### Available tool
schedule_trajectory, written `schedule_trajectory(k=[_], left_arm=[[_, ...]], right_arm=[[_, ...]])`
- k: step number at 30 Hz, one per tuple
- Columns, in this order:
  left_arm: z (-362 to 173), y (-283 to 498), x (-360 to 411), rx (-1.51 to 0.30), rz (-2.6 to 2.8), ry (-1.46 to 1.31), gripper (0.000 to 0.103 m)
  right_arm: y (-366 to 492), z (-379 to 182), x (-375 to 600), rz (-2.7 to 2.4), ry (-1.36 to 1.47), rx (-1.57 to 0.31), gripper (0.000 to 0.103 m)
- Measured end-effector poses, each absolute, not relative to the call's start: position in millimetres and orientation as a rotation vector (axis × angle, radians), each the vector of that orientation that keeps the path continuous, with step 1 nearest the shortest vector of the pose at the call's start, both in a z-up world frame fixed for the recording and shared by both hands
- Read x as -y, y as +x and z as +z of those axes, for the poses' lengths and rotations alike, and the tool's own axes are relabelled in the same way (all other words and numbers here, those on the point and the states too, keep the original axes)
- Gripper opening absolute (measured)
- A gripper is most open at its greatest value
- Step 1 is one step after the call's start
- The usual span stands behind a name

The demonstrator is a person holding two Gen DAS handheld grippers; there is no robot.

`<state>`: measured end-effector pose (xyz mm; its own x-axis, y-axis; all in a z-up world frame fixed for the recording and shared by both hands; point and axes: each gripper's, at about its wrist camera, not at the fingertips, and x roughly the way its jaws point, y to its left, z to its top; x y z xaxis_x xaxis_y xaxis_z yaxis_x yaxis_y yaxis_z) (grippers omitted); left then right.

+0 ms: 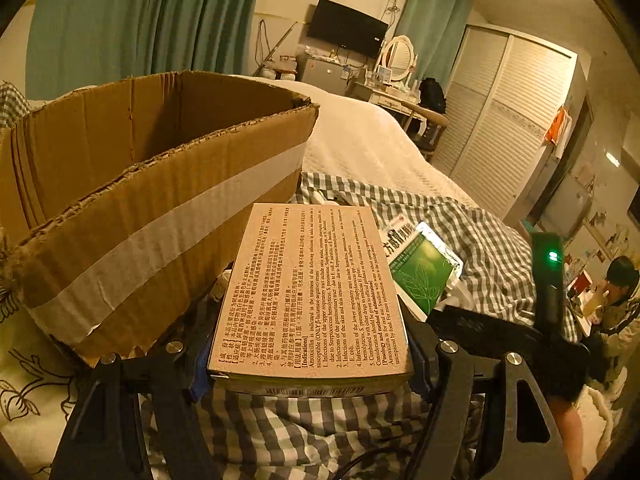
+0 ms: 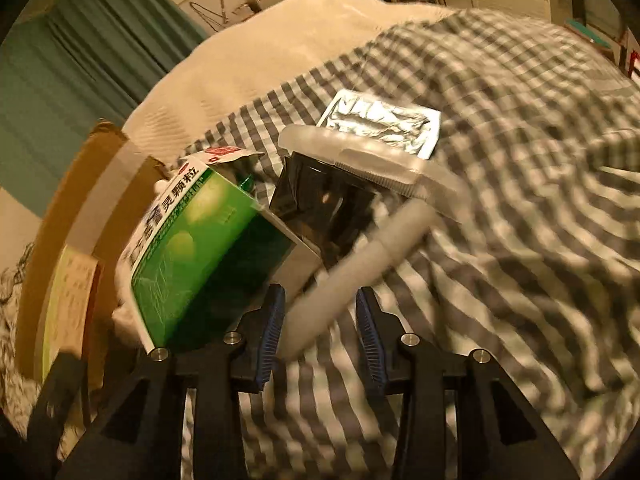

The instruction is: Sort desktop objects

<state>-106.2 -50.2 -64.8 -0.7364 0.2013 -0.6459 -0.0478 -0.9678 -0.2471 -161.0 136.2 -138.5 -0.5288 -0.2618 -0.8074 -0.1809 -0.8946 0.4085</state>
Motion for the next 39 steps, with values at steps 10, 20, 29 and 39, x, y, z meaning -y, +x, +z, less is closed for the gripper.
schedule_trajectory(k=[10,20,29,39], left_arm=[[-64.7,-118.1,52.8,0.319,2.796,-1.053,0.075],[-40.8,-97.1,55.9,0.324,2.817,-0.971,0.075],[-49.0,-100.4,53.3,0.311,2.822,-0.972,0.075],[-62.1,-120.0,52.6,0.310,2.801,-0.986,0.075]], right_arm=[[-146.5,-127.2,-143.6,-2.654,1.414,0.622,0.009],[-118.6,-81.0,-143.7,-2.666,1.348,0.528,0.000],[-151.5,-140.8,-141.3,-2.620,1.522,0.729,0.032],[-161.9,-144.2,-141.2,-2.676,1.471,0.649,0.011]])
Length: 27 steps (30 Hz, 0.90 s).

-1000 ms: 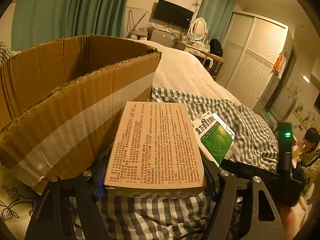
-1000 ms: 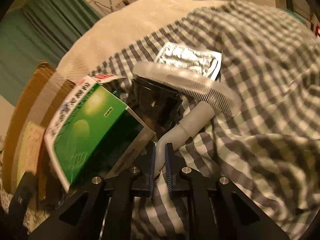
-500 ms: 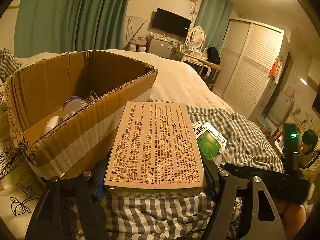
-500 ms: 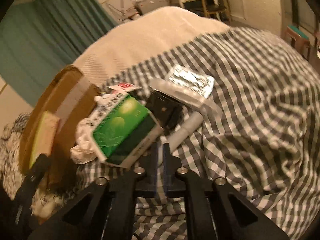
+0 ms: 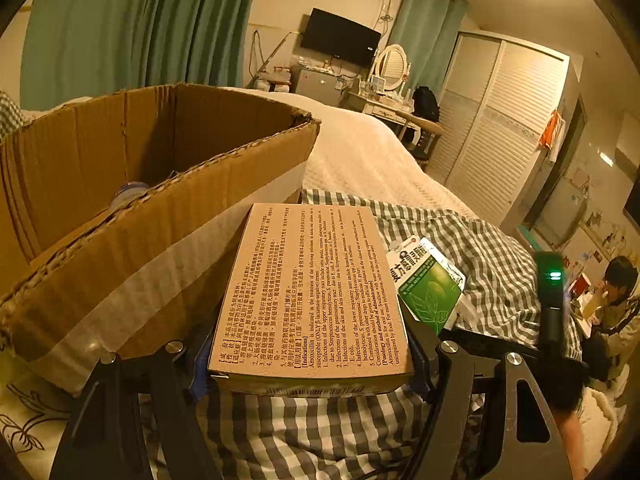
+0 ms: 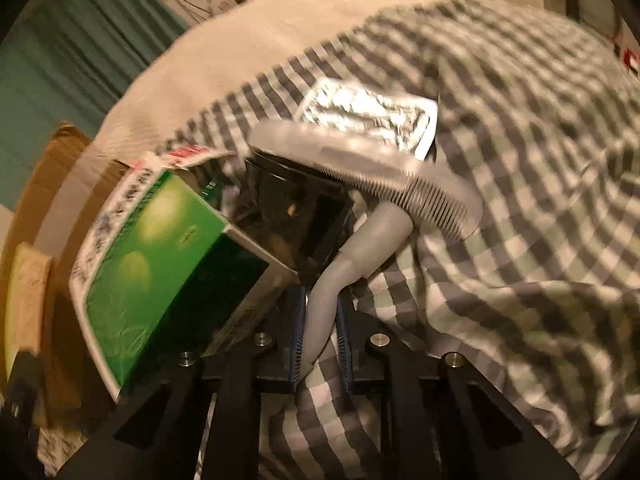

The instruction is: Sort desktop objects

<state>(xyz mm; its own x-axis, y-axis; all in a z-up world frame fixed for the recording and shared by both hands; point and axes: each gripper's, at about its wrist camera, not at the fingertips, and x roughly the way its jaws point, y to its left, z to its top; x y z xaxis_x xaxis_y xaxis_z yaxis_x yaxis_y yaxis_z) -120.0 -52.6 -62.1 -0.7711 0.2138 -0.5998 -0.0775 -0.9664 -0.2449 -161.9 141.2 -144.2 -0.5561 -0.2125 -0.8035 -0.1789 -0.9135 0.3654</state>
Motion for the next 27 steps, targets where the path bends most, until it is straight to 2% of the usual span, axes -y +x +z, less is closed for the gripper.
schedule_trajectory(k=[4,10,13,17,20,24,27], left_arm=[[-44.6,-105.3,54.4,0.326,2.814,-0.892,0.075],[22.2,-70.9,73.3,0.362,2.840,-0.680,0.075],[53.3,-60.6,98.0,0.370,2.910,-0.614,0.075],[84.3,-63.4,150.6,0.477,3.045,-0.544,0.075],[83.3,-79.3,180.9,0.463,3.096,-0.594,0.075],[44.9,-103.2,212.5,0.569,3.084,-0.739,0.075],[28.3,-117.2,210.2,0.512,3.072,-0.789,0.075]], right_arm=[[-133.2,-107.0,-145.8,-2.652,1.353,0.676,0.011],[-91.5,-18.6,-108.5,-2.642,1.116,0.464,0.011],[-88.6,22.0,-80.8,-2.559,1.017,0.441,0.011],[-101.5,59.4,-37.7,-2.444,0.942,0.412,0.011],[-121.4,68.3,1.2,-2.398,0.918,0.383,0.011],[-154.7,54.7,41.8,-2.360,0.935,0.355,0.011],[-178.7,43.0,62.3,-2.360,0.958,0.346,0.016]])
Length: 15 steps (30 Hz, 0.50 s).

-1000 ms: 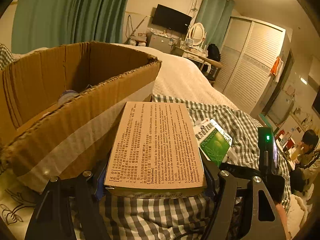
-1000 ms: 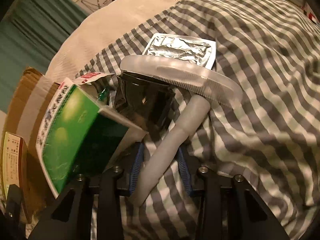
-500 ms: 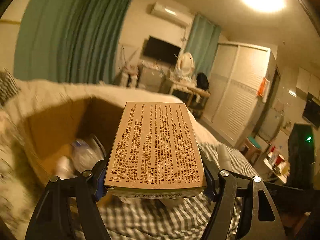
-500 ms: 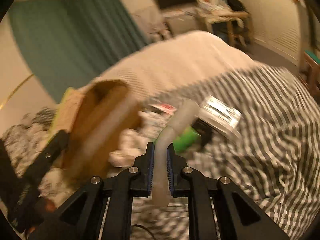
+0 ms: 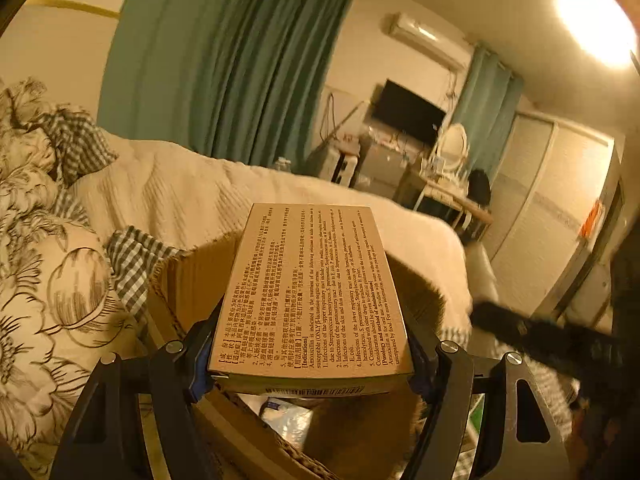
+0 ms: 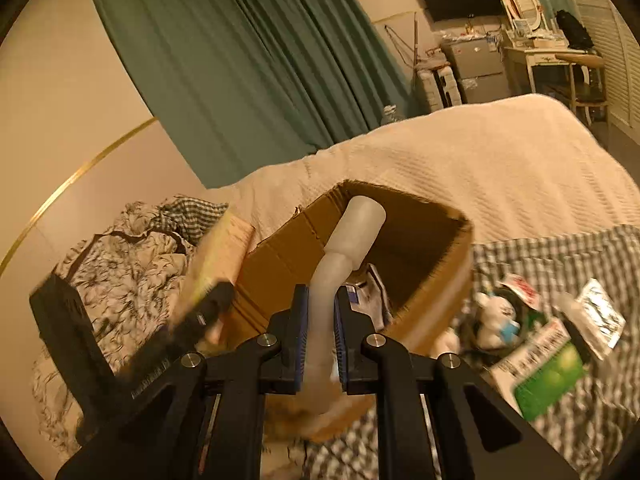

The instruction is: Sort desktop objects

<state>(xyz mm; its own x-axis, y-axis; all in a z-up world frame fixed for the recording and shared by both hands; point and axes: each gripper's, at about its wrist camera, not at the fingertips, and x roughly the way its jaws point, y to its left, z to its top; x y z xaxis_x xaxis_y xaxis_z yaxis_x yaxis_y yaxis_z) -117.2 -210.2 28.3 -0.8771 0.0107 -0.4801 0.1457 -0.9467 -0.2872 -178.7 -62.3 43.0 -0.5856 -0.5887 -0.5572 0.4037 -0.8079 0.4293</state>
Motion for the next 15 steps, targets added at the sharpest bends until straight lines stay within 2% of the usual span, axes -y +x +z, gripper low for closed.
schedule_trajectory(k=[2,3,4,5,6,10,13,15], left_arm=[[23.1,-122.7,201.3,-0.416,-2.930,0.781,0.076],[20.5,-123.9,197.8,-0.385,-2.925,0.789,0.081],[17.8,-123.4,194.5,-0.362,-2.927,0.795,0.085],[15.7,-124.0,191.9,-0.349,-2.925,0.797,0.093],[15.1,-123.7,189.8,-0.333,-2.911,0.798,0.098],[26.9,-114.4,182.8,-0.317,-2.883,0.767,0.098],[45.0,-98.4,171.2,-0.276,-2.879,0.757,0.098],[57.3,-80.7,157.7,-0.238,-2.897,0.695,0.103]], right_arm=[[-188.3,38.7,70.1,-2.388,0.955,0.322,0.021],[-192.5,37.1,73.0,-2.394,0.952,0.312,0.035],[-194.1,37.3,73.7,-2.394,0.945,0.314,0.043],[-193.6,38.3,72.7,-2.398,0.936,0.322,0.055],[-191.9,40.4,70.0,-2.402,0.923,0.330,0.060],[-171.4,54.6,49.0,-2.461,0.882,0.298,0.062],[-144.7,69.1,26.1,-2.555,0.857,0.208,0.063],[-120.2,77.7,4.5,-2.625,0.826,0.138,0.069]])
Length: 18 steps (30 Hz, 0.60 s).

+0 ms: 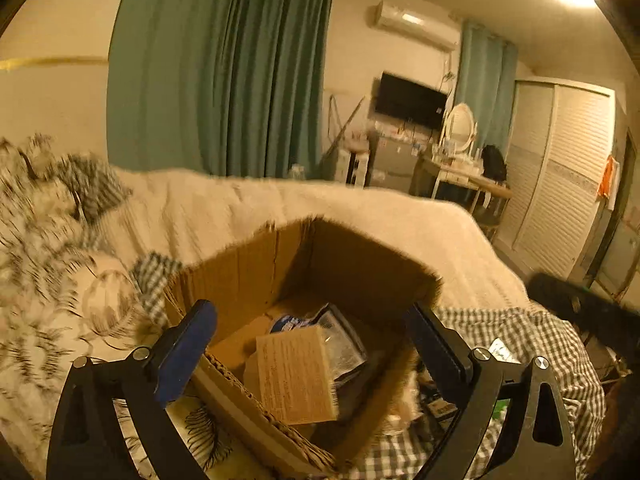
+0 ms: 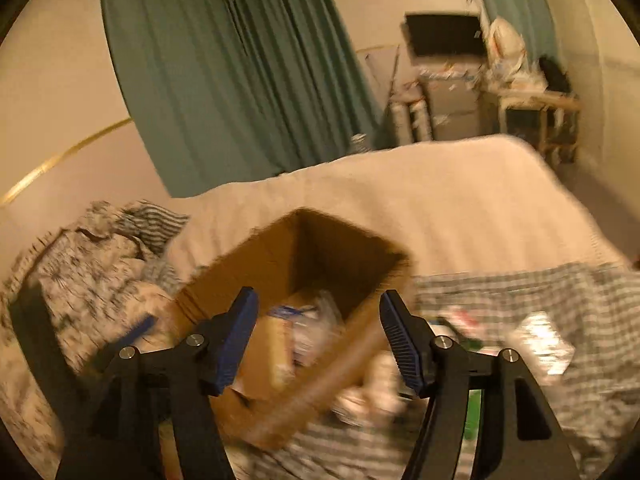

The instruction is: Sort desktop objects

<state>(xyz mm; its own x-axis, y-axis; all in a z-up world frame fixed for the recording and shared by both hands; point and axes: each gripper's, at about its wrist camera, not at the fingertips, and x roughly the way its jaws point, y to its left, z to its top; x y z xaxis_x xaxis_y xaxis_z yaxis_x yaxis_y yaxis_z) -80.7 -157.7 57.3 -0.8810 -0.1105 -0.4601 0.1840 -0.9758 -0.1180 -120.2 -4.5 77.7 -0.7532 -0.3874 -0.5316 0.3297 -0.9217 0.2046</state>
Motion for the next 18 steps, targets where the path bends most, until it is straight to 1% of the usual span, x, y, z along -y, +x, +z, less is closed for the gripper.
schedule_trajectory(k=[2,4,6,8,10,12,14,18], left_arm=[[67.0,-63.8,138.2,-0.217,-2.944,0.677,0.103],[69.8,-54.2,120.4,-0.248,-3.008,0.705,0.103],[60.9,-47.8,100.4,-0.288,-3.050,0.752,0.103],[40.9,-47.6,75.5,-0.289,-3.070,0.844,0.103],[16.2,-52.2,54.8,-0.242,-3.060,0.954,0.103],[-11.7,-58.6,38.4,-0.190,-3.014,1.058,0.103],[-30.7,-63.6,30.8,-0.214,-2.991,1.088,0.103],[-62.8,-80.7,28.3,-0.262,-2.945,1.208,0.103]], right_arm=[[-97.1,87.0,-17.1,-2.677,0.792,0.072,0.073],[-72.9,94.3,-39.8,-2.719,0.764,0.002,0.078],[-51.9,97.3,-62.8,-2.757,0.745,-0.059,0.087],[-39.7,95.6,-75.3,-2.761,0.743,-0.089,0.091],[-32.1,86.6,-90.3,-2.780,0.753,-0.108,0.093],[-30.2,70.9,-102.2,-2.777,0.766,-0.119,0.099],[-33.1,51.5,-113.1,-2.760,0.782,-0.115,0.102],[-60.9,0.7,-129.3,-2.664,0.936,-0.027,0.103]])
